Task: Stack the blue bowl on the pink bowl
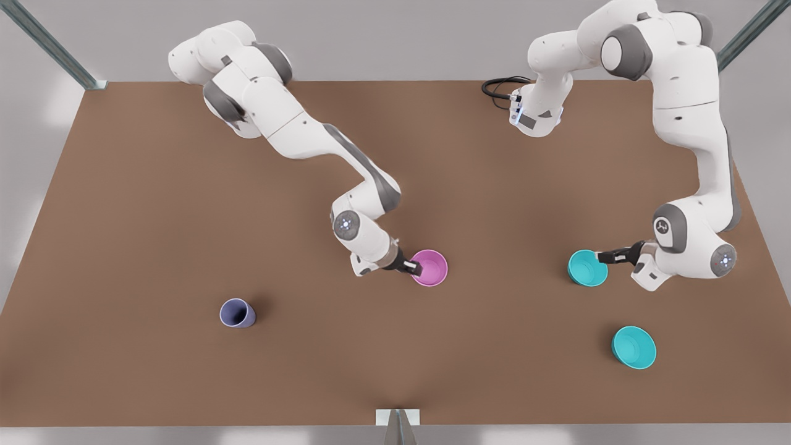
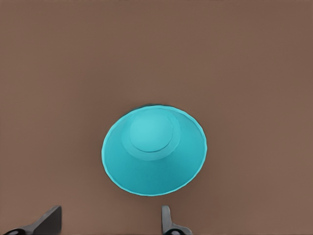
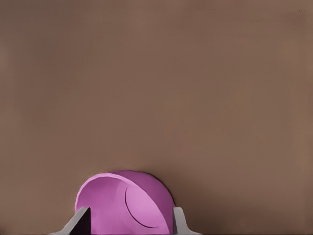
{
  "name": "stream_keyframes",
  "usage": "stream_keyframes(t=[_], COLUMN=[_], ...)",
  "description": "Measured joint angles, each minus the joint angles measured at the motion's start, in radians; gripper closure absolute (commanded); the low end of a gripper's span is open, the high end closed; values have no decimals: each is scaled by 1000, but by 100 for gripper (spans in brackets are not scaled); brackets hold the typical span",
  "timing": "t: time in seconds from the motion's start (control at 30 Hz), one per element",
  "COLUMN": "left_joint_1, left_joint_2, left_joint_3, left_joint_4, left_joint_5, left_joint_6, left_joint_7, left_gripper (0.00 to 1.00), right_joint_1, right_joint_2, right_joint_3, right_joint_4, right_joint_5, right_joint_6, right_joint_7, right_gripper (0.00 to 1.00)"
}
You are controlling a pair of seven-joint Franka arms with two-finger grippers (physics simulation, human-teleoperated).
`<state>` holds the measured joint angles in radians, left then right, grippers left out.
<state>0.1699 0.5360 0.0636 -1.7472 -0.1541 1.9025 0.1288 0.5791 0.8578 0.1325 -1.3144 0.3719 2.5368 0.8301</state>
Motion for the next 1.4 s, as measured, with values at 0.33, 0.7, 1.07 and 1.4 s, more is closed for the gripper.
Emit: stream_keyframes(t=[0.33, 0.7, 1.07, 1.4], left_joint_1=[10, 2, -558, -690], left_joint_2=[89, 64, 76, 211], left_joint_3=[2, 1, -52, -58], left_joint_4=[-19, -41, 241, 351], left_joint_5=[-53, -94, -131, -101], left_joint_6=[231, 256, 189, 150], left_joint_7=[81, 109, -139, -467], left_gripper=[7, 79, 79, 79], right_joint_1=[-589, -674, -676, -676], right_joint_2=[-353, -721, -710, -710], right_joint_3=[3, -26, -27, -27], right_joint_4=[-1, -247, -245, -245], right_joint_5=[-436, -460, -455, -454], right_joint_6=[-680, -862, -885, -888], right_joint_7=[-322, -665, -812, -887], right_gripper=[0, 0, 0, 0])
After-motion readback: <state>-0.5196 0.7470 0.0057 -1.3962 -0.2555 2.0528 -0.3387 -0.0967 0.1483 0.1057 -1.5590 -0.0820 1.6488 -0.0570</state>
